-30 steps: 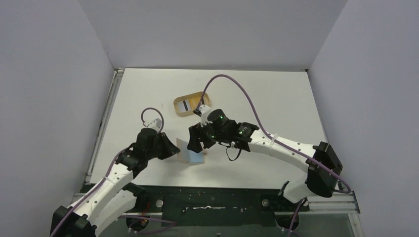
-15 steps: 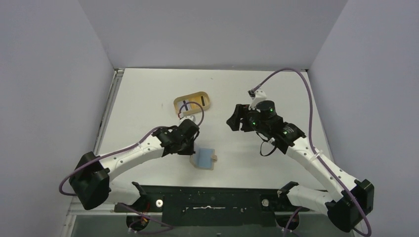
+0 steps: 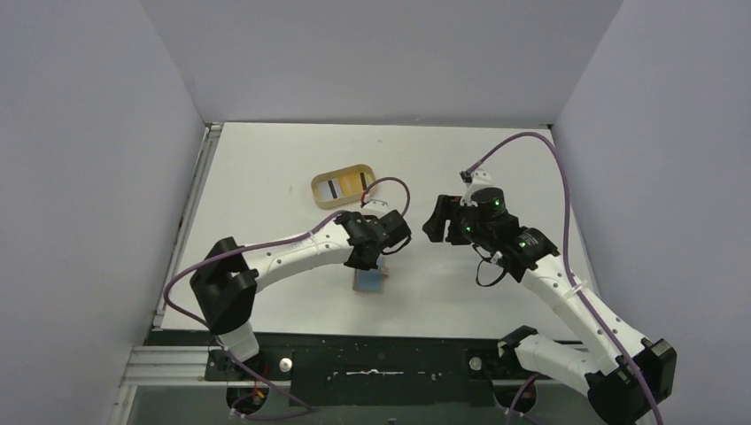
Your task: Take the credit cards out of the card holder
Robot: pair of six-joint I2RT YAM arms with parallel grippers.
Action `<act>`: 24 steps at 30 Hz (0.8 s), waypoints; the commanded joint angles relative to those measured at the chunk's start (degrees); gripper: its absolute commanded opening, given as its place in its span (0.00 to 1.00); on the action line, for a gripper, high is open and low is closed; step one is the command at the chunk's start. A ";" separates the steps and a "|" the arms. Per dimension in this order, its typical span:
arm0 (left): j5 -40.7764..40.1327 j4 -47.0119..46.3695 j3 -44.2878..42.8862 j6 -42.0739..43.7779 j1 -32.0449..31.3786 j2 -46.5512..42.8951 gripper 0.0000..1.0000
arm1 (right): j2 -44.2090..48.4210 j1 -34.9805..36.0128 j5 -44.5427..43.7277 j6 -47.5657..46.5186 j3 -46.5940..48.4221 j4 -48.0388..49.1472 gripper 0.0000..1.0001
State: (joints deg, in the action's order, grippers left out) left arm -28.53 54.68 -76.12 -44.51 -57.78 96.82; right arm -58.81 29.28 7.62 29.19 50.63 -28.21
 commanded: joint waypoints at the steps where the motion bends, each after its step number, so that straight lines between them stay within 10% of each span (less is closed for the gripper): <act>1: -2.92 5.41 -3.33 -3.83 -1.52 2.72 0.00 | 3.60 -1.65 -3.99 0.11 -0.28 -0.91 0.67; 17: 1.92 4.16 -4.92 -9.72 -2.41 3.73 0.00 | 10.60 -4.57 -6.24 3.84 -5.78 1.01 0.67; 24: 14.67 -18.52 18.48 -9.52 7.22 -13.82 0.00 | 10.48 -3.89 14.17 3.45 -7.34 13.39 0.67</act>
State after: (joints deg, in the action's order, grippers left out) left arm -21.71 48.93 -68.31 -53.49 -56.45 94.17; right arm -47.90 24.97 8.58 32.38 43.00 -25.87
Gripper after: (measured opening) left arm 0.010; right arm 0.668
